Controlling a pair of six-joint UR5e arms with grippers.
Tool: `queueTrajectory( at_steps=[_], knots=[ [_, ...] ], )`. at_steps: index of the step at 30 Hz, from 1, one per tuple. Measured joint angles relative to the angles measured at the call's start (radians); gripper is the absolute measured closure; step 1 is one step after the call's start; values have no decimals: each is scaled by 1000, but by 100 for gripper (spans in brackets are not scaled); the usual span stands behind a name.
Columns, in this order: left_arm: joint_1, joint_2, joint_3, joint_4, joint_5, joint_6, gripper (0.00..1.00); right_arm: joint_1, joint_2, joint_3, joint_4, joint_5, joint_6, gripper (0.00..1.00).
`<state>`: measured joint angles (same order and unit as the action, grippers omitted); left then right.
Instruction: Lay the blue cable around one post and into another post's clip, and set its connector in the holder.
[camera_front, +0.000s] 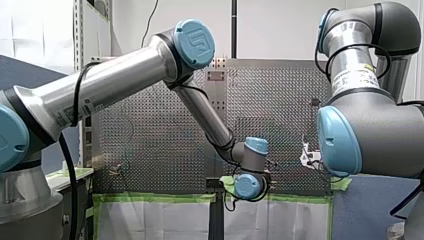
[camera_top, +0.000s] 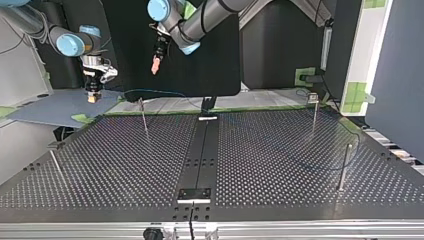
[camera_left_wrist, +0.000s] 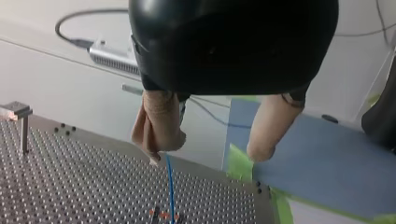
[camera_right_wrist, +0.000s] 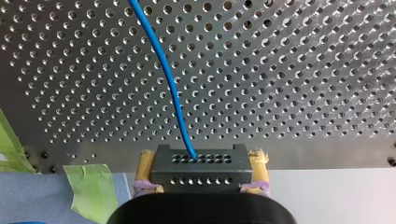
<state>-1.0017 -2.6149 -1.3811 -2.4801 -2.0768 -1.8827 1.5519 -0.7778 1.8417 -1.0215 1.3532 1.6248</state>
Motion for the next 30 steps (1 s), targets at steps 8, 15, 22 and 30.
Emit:
queueTrajectory(
  at_steps=[8, 15, 22, 30],
  knots=[
    [7, -67, 74, -57, -1, 1, 0, 1, 0, 0, -1, 0, 0, 100],
    [14, -109, 138, -70, -5, -3, 0, 0, 0, 0, -2, -1, 0, 100],
    [18, -114, 210, -73, -6, -2, 0, 0, 0, 0, -1, -2, 0, 100],
    [34, -114, 262, -95, -56, 22, 0, 2, 0, 0, 1, -2, 0, 100]
  ],
)
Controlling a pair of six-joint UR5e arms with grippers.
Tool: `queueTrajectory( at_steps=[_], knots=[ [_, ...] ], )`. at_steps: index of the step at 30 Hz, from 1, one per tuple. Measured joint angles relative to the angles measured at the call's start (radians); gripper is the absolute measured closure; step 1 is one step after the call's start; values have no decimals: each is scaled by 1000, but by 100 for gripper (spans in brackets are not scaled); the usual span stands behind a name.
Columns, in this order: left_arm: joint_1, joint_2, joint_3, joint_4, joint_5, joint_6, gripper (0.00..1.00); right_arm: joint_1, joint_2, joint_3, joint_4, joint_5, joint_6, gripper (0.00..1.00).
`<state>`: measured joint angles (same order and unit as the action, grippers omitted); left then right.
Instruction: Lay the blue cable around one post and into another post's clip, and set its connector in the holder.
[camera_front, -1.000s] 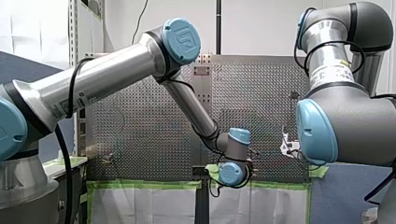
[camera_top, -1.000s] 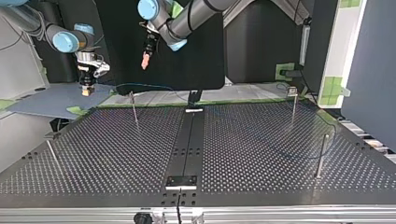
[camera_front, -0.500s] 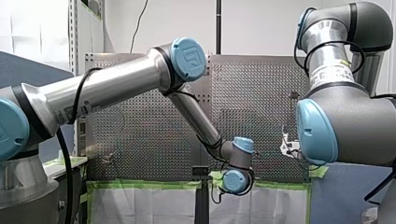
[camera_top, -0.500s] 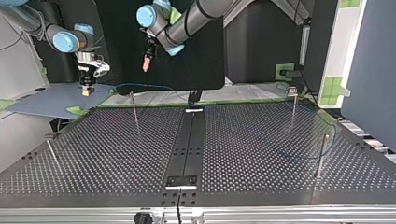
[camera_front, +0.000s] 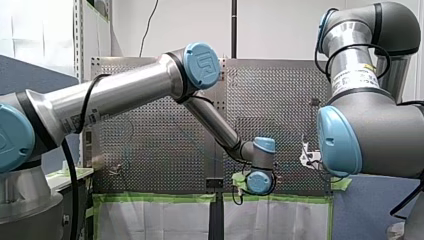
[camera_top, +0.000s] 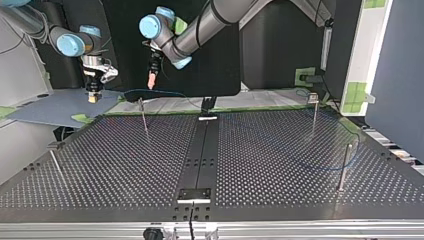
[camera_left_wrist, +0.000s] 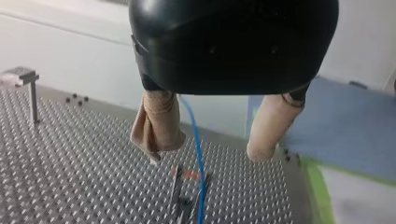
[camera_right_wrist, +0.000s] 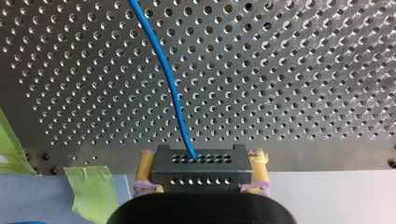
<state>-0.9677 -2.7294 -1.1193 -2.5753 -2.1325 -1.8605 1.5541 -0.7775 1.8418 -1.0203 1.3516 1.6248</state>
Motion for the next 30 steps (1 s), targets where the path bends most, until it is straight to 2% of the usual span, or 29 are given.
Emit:
queueTrajectory(
  at_steps=[8, 14, 22, 30],
  knots=[
    [23, -4, 5, -1, -57, 28, 0, 1, 0, 0, 1, 0, 0, 100],
    [37, -33, 36, -20, -55, 32, 0, 4, 0, 0, 2, 0, 0, 100],
    [52, -86, 100, -81, -60, 29, 0, 6, 0, 0, 3, 0, 0, 100],
    [76, -93, 165, -118, -74, 29, 0, 7, 0, 0, 3, 0, -1, 100]
  ],
)
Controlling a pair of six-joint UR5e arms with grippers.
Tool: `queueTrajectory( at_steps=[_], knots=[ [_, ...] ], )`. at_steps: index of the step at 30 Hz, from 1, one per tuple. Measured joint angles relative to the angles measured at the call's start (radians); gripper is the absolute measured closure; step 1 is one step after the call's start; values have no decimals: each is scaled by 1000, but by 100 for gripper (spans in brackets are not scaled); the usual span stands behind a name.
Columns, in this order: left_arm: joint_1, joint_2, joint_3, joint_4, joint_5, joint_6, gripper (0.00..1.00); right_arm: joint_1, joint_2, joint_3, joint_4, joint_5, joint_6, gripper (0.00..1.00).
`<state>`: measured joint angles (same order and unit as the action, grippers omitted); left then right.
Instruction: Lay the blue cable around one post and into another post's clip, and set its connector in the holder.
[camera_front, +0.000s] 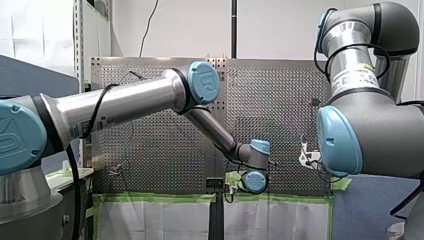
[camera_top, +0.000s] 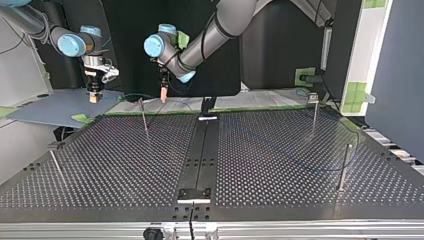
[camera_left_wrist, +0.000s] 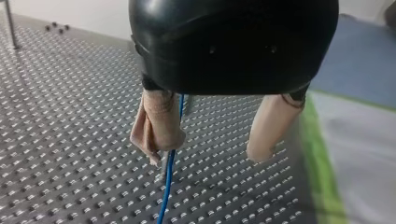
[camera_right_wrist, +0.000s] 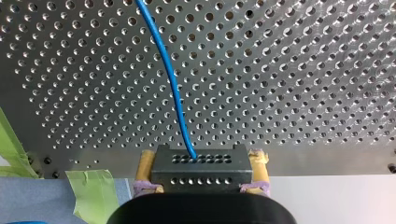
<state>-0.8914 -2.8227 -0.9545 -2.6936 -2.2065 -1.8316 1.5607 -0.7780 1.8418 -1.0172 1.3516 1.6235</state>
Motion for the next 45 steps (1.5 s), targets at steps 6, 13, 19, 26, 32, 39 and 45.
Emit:
queueTrajectory(
  at_steps=[6, 13, 19, 26, 32, 39, 45],
  knots=[
    [13, 0, 48, 9, -4, 0, 0, 0, 0, 0, 0, 0, 0, 100],
    [20, 0, 51, 23, -2, 0, 0, 0, 1, 0, 0, 0, 0, 100],
    [26, 0, 45, 24, -1, 0, 0, -3, 0, 0, -1, 0, 1, 100],
    [26, 1, 45, 42, 13, 0, 0, -11, 0, 0, 0, -2, 2, 100],
    [16, 1, 44, 88, 21, 7, 32, -18, 0, -1, -1, -3, 2, 100],
    [10, 3, 10, 154, 39, 26, 100, -37, 0, -7, -7, -3, 12, 100],
    [11, 2, -16, 207, 88, 31, 100, -52, 0, -21, -1, -4, 15, 100]
  ],
)
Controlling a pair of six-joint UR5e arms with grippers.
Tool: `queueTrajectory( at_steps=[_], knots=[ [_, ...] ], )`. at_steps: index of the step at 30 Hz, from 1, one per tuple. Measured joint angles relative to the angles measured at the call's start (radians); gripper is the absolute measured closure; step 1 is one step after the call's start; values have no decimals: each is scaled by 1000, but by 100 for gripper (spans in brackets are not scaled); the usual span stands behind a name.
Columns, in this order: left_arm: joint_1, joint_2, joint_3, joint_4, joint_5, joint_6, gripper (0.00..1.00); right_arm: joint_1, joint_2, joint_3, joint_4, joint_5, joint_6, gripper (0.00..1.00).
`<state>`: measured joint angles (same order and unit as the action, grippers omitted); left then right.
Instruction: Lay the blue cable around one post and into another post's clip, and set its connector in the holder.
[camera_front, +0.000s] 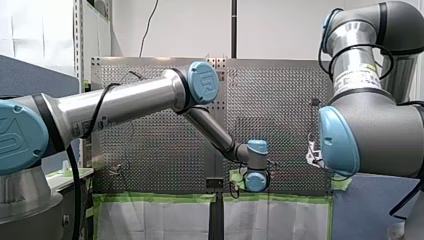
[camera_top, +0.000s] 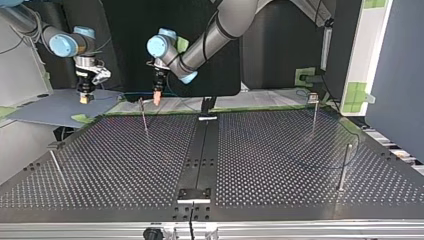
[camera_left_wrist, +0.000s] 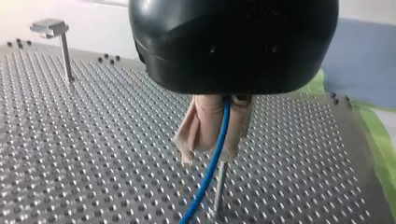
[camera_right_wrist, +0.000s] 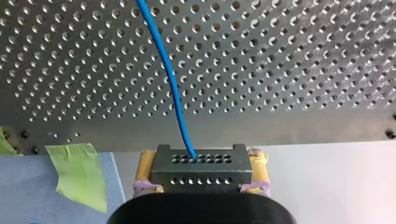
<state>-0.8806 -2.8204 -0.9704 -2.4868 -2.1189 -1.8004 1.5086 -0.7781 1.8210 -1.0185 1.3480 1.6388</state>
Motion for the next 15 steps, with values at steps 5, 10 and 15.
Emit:
queueTrajectory(
  at_steps=[5, 10, 15],
  knots=[
    [4, 0, 4, 50, 30, -13, 100, -8, 0, -6, -4, 0, 2, 100],
    [5, 0, 20, 92, 38, -31, 100, -14, 1, -15, -8, 0, 3, 100],
    [4, 0, 40, 132, 41, -46, 100, -29, 1, -19, -19, 0, 10, 100]
  ],
)
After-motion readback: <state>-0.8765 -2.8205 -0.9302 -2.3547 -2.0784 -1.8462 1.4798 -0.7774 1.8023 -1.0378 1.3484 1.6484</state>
